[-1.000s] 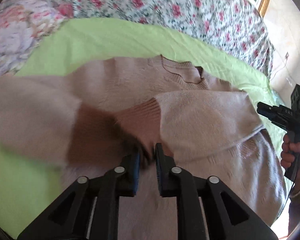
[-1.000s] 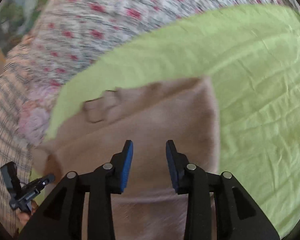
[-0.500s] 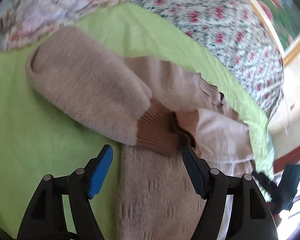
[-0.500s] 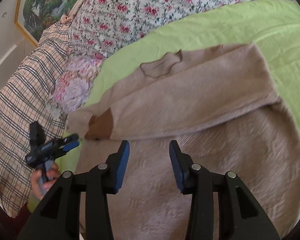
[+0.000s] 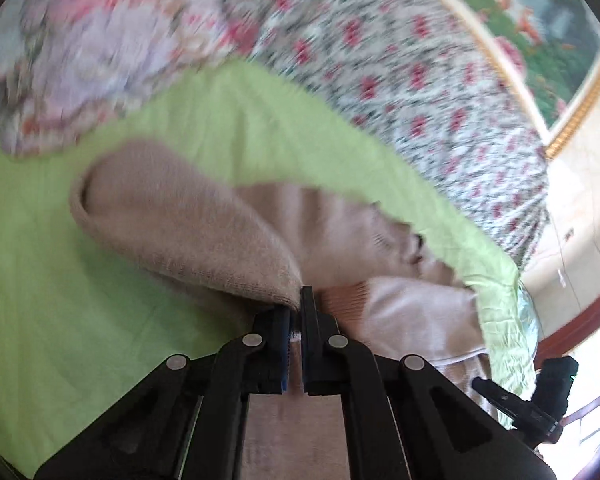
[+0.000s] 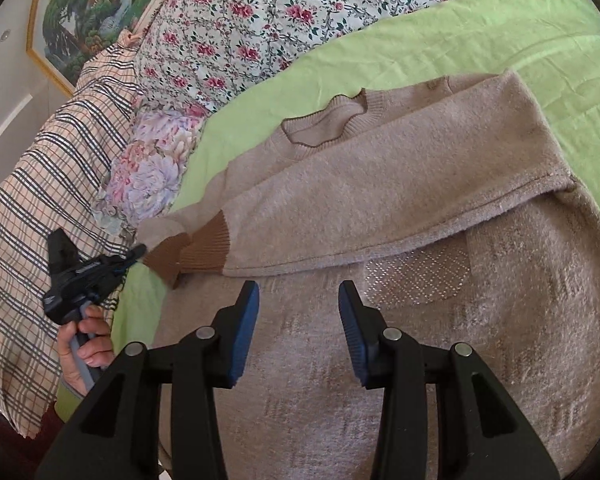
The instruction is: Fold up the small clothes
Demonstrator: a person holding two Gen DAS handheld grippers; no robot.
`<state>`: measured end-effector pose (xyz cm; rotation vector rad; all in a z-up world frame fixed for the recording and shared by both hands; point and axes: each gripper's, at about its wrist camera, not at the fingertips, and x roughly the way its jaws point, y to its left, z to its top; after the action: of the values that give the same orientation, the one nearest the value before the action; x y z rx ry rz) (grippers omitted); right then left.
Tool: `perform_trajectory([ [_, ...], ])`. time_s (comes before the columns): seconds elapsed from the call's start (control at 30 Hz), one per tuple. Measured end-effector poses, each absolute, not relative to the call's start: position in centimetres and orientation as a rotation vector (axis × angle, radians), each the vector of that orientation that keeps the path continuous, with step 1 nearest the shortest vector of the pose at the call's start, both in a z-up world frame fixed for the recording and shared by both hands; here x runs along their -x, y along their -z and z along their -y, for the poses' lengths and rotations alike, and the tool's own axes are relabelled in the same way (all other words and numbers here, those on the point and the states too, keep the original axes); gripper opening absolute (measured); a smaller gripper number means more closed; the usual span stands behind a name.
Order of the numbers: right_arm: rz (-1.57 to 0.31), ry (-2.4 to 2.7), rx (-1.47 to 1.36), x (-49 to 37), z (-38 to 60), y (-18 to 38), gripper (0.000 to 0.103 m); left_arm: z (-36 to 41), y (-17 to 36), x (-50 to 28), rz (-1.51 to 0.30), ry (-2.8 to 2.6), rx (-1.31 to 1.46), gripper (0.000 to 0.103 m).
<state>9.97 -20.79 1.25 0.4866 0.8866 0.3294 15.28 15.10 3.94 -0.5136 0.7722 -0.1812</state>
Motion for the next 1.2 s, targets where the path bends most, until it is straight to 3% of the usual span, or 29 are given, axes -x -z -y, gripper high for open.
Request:
perform_trajectory([
  [0.2, -0.844, -0.338, -0.497, -9.0, 21.3, -2.4, 0.043, -9.9, -9.1, -16.5, -0.681, 0.350, 0.481, 0.002],
  [0.37, -0.808, -0.295, -0.509, -7.8, 23.7, -3.1, 0.043, -0.8, -10.3, -19.5, -0.701, 0.561, 0.424, 0.002],
  [0.7, -0.804, -0.184, -0.553, -6.6, 28.5, -2.3, 0.043, 13.1, -1.9, -25.4, -0.941, 0.680, 0.305, 0.002],
  [0.83, -0.814, -0.184, -0.510, -7.2, 28.0, -2.1, 0.044, 13.0, -0.2, -25.4, -1.006, 0.681, 0.302, 0.007],
  [0.9, -0.818, -0.187, -0.462, -7.7, 27.3, -2.1, 0.058, 11.7, -0.4, -24.2, -1.004, 0.684, 0.302, 0.016],
  [0.97, -0.819, -0.188, -0.413, -8.1, 26.4, -2.1, 0.064, 10.0, -0.8, -22.7, -0.997, 0.658, 0.288, 0.036],
  [1.2, -0.817, -0.175, -0.072, -11.0, 22.2, -2.6, 0.064, 0.0, -2.0, -16.8, -0.910, 0.410, 0.198, 0.040],
])
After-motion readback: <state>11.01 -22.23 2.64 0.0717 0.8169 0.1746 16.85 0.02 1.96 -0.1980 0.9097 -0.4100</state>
